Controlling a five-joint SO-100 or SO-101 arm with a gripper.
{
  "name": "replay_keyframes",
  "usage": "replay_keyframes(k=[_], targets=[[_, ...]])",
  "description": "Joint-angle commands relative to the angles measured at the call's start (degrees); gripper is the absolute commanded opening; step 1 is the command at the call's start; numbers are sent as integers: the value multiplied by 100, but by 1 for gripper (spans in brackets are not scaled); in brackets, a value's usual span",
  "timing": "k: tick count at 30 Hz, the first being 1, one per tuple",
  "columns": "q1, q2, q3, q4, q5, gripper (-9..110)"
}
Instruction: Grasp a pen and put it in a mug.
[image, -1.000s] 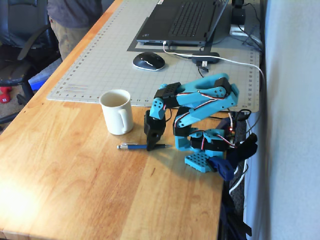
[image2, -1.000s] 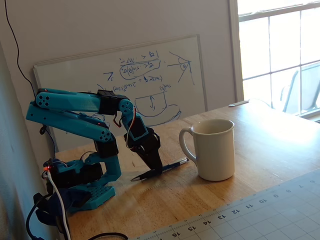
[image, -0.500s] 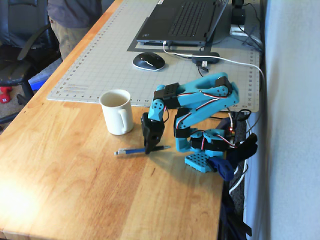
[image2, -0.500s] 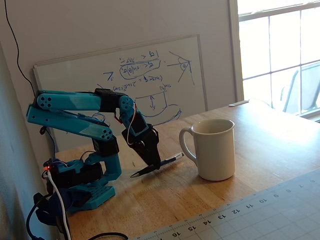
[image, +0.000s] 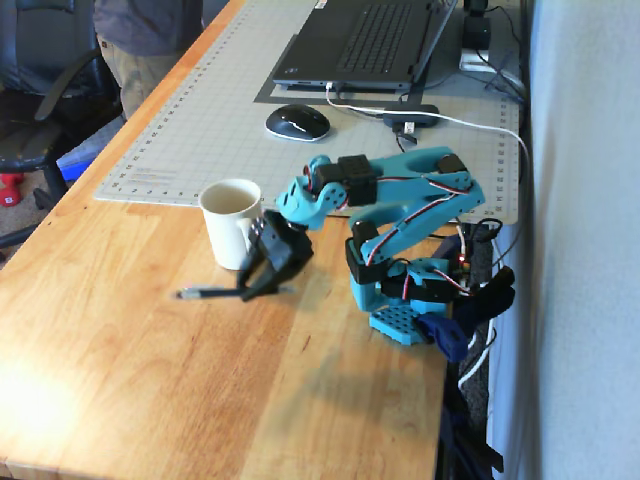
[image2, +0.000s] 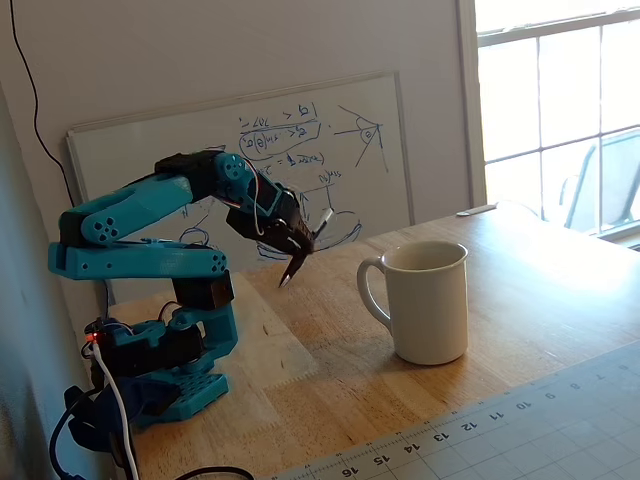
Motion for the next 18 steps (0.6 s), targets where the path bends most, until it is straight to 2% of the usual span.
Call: replay_keyframes(k=[1, 6, 12, 18], targets=[[-70, 132, -1081, -791, 44, 2], [923, -158, -1301, -2197, 44, 2], [2391, -1099, -1301, -4447, 44, 2], [2856, -2312, -1213, -6548, 44, 2]])
